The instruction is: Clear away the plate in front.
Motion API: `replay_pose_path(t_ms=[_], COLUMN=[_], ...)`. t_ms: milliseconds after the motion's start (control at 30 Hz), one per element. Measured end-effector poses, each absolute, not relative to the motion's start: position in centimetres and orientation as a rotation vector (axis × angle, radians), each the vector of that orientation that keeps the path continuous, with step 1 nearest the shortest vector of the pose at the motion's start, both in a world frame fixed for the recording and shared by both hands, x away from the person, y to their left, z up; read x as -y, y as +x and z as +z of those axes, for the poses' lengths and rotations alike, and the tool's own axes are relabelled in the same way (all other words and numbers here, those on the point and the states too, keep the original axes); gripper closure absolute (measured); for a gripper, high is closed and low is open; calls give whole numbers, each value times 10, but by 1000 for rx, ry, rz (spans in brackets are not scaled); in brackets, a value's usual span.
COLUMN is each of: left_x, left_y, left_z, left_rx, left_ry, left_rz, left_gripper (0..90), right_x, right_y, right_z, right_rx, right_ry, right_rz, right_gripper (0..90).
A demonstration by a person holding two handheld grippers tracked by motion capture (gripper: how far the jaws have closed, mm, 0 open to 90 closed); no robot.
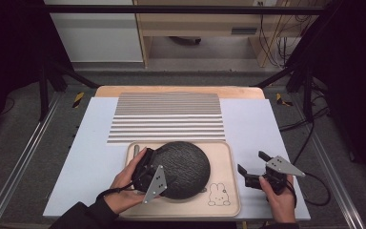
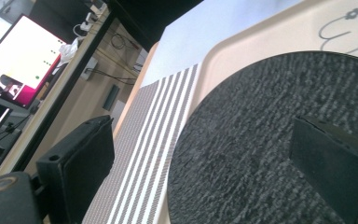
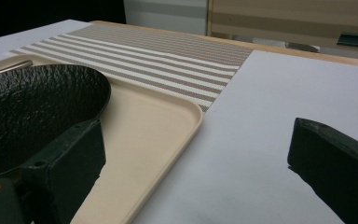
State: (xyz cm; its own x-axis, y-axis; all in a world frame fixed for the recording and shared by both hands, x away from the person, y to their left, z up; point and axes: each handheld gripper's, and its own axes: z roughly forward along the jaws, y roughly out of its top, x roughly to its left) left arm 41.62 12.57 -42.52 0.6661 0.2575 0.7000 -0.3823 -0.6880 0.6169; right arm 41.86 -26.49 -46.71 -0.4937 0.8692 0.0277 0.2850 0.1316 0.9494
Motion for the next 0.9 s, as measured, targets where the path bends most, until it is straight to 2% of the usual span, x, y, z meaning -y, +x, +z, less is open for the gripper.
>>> replay_pose_path(t_ms=[900], left_x=[-144], left_y=[439], left_z=[-402], left_rx=[-137], left_ry=[2027], left_rz=[1002], left_gripper=[63], right_x=[264], right_y=[418], right_z=[-467], right_rx=[-1857], right_ry=[1106], right_rz=[1375], right_gripper=[38])
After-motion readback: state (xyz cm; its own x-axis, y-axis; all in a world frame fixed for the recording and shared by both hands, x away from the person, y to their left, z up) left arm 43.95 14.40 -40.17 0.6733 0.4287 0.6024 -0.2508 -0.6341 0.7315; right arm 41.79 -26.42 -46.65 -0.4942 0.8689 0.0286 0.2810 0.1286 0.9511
